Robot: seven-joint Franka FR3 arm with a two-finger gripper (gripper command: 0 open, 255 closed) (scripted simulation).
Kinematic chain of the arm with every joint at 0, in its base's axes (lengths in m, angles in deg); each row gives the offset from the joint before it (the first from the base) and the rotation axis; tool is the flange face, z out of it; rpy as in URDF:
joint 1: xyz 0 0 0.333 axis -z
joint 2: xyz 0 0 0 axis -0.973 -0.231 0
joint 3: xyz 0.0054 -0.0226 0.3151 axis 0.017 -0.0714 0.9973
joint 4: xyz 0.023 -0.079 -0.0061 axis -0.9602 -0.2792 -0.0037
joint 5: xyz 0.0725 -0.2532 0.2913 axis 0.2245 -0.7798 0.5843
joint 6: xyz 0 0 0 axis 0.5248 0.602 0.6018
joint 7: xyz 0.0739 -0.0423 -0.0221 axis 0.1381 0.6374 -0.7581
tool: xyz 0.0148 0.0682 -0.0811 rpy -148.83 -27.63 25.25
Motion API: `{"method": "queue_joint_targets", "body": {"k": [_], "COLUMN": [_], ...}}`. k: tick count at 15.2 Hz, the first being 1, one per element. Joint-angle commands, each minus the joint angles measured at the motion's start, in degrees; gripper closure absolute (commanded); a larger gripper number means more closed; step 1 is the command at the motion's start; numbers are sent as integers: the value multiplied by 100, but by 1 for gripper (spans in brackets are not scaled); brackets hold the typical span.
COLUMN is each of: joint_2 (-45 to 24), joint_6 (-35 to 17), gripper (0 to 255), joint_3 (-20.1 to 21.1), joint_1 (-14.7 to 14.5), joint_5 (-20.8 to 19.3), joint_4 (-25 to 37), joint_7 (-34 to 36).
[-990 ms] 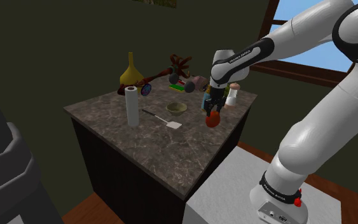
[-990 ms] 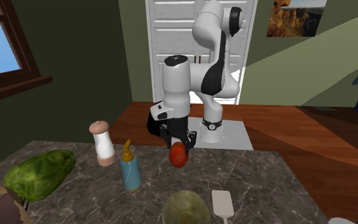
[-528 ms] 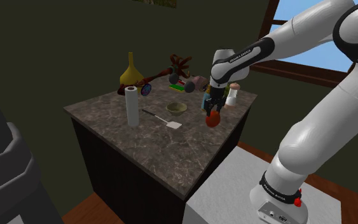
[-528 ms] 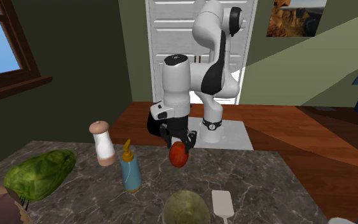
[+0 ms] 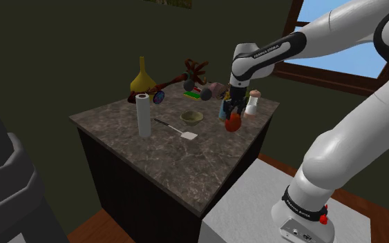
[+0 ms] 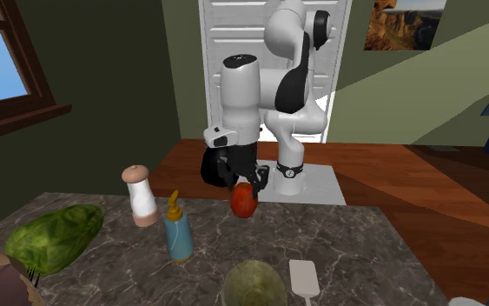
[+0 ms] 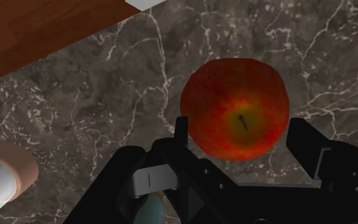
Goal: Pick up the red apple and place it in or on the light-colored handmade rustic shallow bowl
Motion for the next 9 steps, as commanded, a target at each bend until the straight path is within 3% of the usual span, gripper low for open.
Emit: {"method": "queue_joint_targets", "body": {"k": [1, 9], "joint_2": [84, 314], "joint_6": [173, 833], "gripper": [255, 255], "joint_3": [24, 82], "joint_1": [-4, -6], "joint_5": [-5, -9], "joint_4": [88, 520], "joint_7": [21, 39]}}
